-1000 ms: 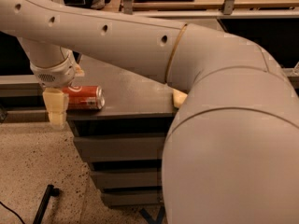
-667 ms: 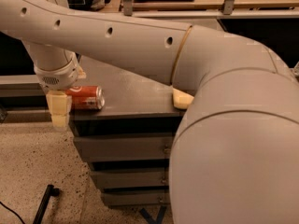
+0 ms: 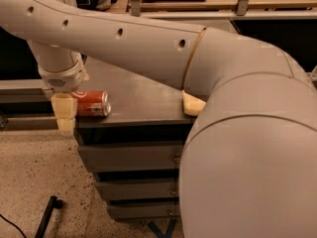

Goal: Place coke can upright

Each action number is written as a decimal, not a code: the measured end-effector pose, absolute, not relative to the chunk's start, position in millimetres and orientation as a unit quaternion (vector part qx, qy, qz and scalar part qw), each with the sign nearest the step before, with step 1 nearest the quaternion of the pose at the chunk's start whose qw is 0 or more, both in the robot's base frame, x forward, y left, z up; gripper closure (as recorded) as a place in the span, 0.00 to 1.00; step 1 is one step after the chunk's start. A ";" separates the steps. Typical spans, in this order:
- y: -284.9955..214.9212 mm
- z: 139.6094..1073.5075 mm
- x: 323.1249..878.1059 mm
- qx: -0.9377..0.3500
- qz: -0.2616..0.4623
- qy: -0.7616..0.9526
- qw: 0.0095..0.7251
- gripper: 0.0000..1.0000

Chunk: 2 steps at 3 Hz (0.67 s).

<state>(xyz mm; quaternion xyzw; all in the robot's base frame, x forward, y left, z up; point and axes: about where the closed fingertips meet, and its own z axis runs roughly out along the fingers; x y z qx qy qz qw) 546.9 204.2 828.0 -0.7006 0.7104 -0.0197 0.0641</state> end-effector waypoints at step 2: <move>208.3 822.6 552.1 -0.712 -0.018 0.700 0.061 0.02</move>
Offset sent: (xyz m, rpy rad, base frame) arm 0.0061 0.0035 -0.0072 -0.0095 0.0178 0.0441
